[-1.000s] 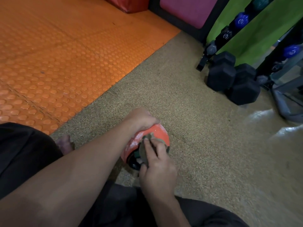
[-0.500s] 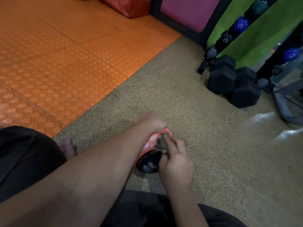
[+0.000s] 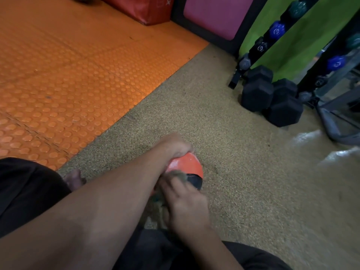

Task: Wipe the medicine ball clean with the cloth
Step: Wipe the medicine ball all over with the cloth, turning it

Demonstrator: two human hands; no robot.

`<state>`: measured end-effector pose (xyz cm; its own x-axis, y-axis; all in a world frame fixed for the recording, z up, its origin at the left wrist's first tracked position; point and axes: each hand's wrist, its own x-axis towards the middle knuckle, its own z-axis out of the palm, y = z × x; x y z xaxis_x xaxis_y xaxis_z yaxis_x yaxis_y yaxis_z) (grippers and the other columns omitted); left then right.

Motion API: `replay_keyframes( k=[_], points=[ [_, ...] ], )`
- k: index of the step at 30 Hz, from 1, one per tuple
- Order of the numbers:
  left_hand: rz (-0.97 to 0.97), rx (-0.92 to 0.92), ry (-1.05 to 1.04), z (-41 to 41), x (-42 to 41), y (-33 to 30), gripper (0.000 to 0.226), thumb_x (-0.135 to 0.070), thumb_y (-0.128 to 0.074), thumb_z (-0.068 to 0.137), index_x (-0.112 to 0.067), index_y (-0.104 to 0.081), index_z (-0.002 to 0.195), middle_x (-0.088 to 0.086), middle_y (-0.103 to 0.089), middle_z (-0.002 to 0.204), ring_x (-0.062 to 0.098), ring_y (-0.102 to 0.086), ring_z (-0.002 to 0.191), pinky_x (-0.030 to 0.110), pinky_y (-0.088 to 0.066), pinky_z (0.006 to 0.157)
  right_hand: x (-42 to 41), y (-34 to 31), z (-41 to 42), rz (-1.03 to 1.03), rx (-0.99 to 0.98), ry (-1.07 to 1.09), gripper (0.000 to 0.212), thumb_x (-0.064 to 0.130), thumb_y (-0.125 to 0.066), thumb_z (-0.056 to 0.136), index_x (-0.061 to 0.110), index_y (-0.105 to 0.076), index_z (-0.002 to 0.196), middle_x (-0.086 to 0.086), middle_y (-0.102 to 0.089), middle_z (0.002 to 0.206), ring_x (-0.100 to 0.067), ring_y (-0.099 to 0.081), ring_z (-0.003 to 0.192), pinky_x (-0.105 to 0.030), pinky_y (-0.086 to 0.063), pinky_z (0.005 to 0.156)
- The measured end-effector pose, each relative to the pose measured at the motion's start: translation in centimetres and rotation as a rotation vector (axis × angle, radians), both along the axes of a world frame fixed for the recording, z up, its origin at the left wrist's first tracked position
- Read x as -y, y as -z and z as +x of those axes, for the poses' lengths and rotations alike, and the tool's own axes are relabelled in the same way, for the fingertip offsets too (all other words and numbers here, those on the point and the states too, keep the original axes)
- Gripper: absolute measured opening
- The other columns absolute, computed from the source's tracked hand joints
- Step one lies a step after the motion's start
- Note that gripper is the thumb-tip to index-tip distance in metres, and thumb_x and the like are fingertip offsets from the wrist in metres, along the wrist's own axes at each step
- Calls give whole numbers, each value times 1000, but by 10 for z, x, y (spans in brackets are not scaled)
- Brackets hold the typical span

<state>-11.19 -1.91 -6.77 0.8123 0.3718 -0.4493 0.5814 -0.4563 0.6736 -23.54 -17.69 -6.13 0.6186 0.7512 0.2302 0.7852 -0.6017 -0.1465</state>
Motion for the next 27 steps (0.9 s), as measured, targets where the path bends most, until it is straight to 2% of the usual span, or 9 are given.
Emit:
replay_keyframes(
  k=[2, 6, 9, 11, 12, 16, 20, 24, 27],
  points=[
    [-2, -5, 19, -2, 1, -1, 59, -62, -76, 61, -16, -80, 99, 4, -76, 97, 27, -71, 87, 41, -60, 91, 6, -3, 9, -22, 22, -53, 57, 33, -54, 73, 28, -68, 128, 8, -65, 129, -21, -66, 85, -30, -54, 56],
    [-24, -8, 23, -4, 0, 0, 55, -62, -75, 55, -22, -82, 93, 0, -78, 89, 24, -74, 82, 40, -62, 86, 20, -2, 39, 263, -55, 374, 56, 22, -51, 75, 21, -72, 127, 6, -66, 126, -19, -70, 87, -32, -60, 67],
    [-45, -9, 43, -4, -2, 0, 61, -63, -75, 52, -22, -82, 96, 1, -78, 93, 25, -73, 85, 41, -60, 89, 15, -3, 15, 57, 29, 78, 57, 30, -53, 74, 19, -70, 128, 1, -64, 125, -23, -68, 80, -32, -57, 56],
    [-36, -7, 47, -5, -1, -1, 58, -62, -77, 62, -21, -81, 103, 1, -77, 99, 26, -71, 88, 41, -59, 91, 19, 0, 9, -79, 119, -165, 55, 37, -55, 78, 22, -68, 129, 4, -63, 128, -24, -66, 80, -31, -54, 52],
    [-15, 1, 40, -4, -1, -1, 57, -61, -77, 67, -19, -80, 106, 1, -77, 102, 27, -71, 90, 41, -59, 91, 20, -1, 16, -99, 115, -170, 55, 37, -56, 77, 24, -67, 129, 5, -63, 128, -24, -66, 82, -32, -54, 52],
    [57, 27, 10, -3, 1, -1, 45, -52, -77, 77, -17, -73, 106, 8, -73, 112, 31, -70, 99, 38, -59, 90, 19, 0, 31, 156, -48, 221, 59, 22, -60, 71, 21, -70, 130, 3, -65, 124, -22, -68, 88, -34, -59, 67],
    [44, 21, 47, -3, 5, -2, 48, -52, -79, 79, -13, -74, 107, 6, -74, 109, 30, -71, 100, 38, -59, 91, 22, 3, 18, -12, 76, -40, 62, 29, -65, 70, 22, -68, 131, 4, -66, 128, -23, -69, 92, -32, -59, 60],
    [39, 8, 45, -2, 3, 1, 42, -51, -78, 79, -14, -77, 99, 5, -77, 103, 28, -72, 94, 39, -60, 90, 27, 0, 36, 199, -45, 235, 59, 14, -71, 67, 17, -71, 126, 2, -67, 123, -22, -70, 89, -34, -61, 69],
    [17, 9, 62, 0, 2, 3, 46, -55, -79, 79, -15, -79, 101, 6, -76, 104, 28, -70, 90, 34, -57, 84, 10, 6, 5, 13, 26, -58, 56, 30, -65, 72, 19, -68, 127, 0, -65, 127, -26, -67, 84, -35, -58, 58]
  ],
)
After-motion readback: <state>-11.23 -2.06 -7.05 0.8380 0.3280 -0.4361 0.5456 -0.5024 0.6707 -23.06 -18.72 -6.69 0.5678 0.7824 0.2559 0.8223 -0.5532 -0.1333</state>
